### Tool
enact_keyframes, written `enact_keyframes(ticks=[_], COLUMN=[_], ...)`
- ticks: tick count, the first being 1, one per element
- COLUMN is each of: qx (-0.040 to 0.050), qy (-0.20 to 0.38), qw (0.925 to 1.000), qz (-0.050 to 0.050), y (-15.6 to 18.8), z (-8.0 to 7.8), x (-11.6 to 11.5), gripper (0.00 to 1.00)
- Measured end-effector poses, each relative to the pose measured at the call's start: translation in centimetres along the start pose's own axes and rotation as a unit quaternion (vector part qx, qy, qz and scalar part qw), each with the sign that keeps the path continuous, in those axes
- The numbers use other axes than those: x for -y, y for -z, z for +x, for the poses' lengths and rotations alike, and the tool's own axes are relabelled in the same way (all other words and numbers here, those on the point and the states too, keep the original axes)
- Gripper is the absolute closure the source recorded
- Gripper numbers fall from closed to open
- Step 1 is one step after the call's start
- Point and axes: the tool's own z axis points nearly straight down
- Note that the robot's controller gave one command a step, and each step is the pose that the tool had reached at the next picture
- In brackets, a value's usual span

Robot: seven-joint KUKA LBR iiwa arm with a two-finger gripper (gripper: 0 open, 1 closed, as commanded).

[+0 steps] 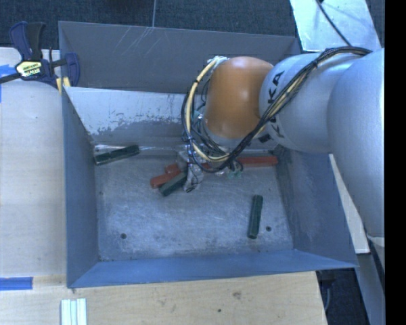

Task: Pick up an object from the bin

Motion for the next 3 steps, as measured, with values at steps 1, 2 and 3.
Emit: enact_keyframes(ticks=[1,2,3], qx=[-0.0015,-0.0100,-0.0106], qy=[0.024,-0.098,-0.127], qw=[0.9997,0.9951,0.9919], qz=[0.000,0.001,0.001], y=[14.0,8.3,6.9], z=[-1.5,2.9,9.2], x=[-3.0,-5.1,-4.4], gripper=[1.00,1.00,1.00])
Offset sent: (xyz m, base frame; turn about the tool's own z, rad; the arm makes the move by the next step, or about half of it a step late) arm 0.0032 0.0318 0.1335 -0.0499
